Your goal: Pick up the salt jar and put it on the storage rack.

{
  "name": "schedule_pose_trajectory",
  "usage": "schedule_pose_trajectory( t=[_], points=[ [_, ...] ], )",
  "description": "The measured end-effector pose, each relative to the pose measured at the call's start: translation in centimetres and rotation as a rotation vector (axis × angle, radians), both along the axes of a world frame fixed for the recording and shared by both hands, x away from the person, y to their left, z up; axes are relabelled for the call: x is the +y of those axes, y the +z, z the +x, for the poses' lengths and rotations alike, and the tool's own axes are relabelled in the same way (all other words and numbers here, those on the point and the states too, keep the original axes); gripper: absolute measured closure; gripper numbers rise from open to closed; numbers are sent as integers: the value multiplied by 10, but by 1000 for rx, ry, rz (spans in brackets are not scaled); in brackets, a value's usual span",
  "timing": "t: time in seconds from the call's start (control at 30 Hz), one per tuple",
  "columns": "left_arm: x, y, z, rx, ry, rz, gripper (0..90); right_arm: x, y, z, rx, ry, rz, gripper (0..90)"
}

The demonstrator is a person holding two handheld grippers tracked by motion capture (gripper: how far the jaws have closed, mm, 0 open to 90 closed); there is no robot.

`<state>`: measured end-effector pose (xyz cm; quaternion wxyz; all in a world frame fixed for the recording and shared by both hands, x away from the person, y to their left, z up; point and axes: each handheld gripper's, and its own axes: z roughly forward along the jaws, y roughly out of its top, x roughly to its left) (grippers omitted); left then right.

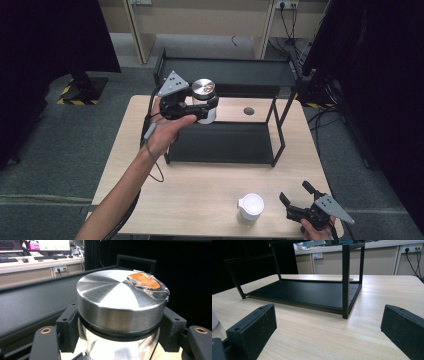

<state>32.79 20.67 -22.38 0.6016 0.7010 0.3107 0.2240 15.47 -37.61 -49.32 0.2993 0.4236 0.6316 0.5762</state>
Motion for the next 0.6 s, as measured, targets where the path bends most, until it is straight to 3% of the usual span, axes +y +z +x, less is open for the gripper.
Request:
schedule_pose_trajectory(
  t=[0.1,0.4,0.6],
  points=[
    [1,10,1,3,8,-7,309,0,0,0,-1,1,0,3],
    [-3,45,5,-4,55,25,309,0,0,0,0,1,0,2],
    [-7,56,13,-8,75,21,309,0,0,0,0,1,1,3]
  ],
)
